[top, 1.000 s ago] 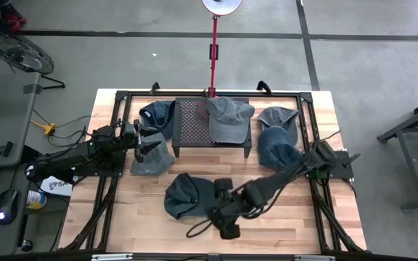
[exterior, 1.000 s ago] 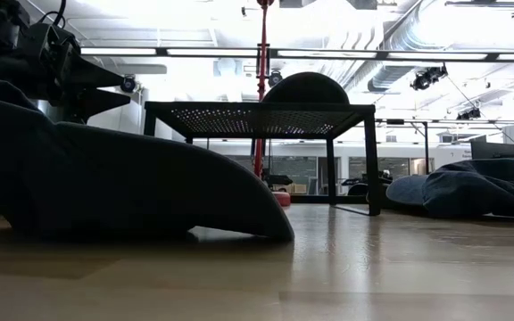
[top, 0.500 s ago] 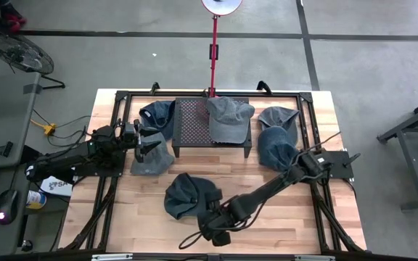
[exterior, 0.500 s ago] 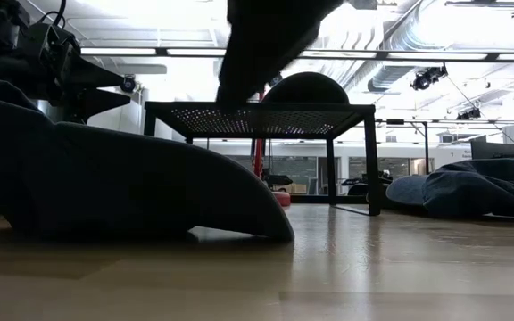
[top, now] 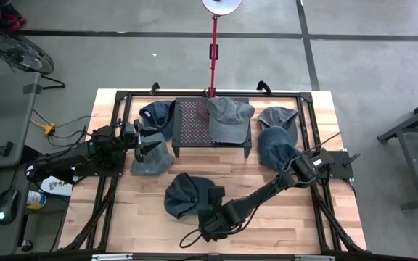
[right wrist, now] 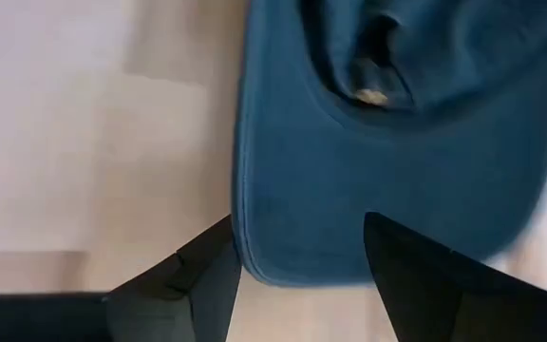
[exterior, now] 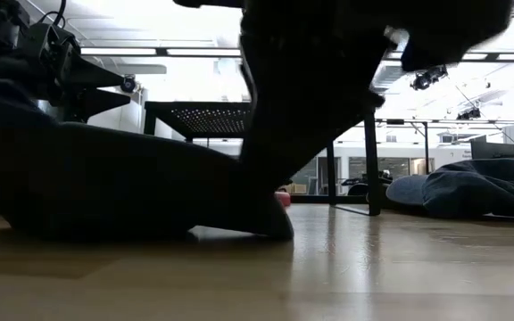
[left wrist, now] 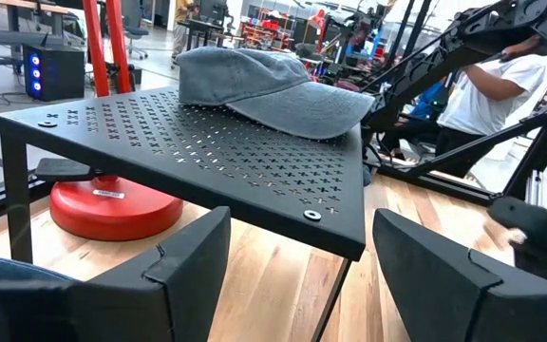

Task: Pick & Place hat
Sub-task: Put the lower left black cap on the shelf

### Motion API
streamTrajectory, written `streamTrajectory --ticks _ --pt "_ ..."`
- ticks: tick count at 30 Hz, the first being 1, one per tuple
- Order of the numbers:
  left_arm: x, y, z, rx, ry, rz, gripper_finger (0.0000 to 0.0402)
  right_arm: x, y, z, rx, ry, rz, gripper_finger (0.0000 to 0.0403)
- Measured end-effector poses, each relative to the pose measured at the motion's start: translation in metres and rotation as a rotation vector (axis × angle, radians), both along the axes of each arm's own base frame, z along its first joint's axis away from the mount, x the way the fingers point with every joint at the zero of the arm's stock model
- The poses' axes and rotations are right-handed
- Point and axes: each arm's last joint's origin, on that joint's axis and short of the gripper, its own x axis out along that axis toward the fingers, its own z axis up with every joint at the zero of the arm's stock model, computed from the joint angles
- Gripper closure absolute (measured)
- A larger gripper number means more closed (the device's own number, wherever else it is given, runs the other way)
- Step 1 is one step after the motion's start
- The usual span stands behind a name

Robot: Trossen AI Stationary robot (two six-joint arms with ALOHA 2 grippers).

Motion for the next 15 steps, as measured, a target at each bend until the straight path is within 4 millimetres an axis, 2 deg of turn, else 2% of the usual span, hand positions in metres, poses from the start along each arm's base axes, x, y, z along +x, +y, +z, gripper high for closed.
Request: streamTrajectory --ticks 10,15 --pt "0.0 0.0 -0.0001 0.0 0.0 0.0 0.0147 -0.0042 -0.0019 -0.0012 -0.02 0.043 -0.005 0.0194" --pt "0.0 0.0 0.0 0.0 0.0 0.0 0.0147 -0.005 -0.0026 -0.0014 -0.007 0.044 -0.044 0.0228"
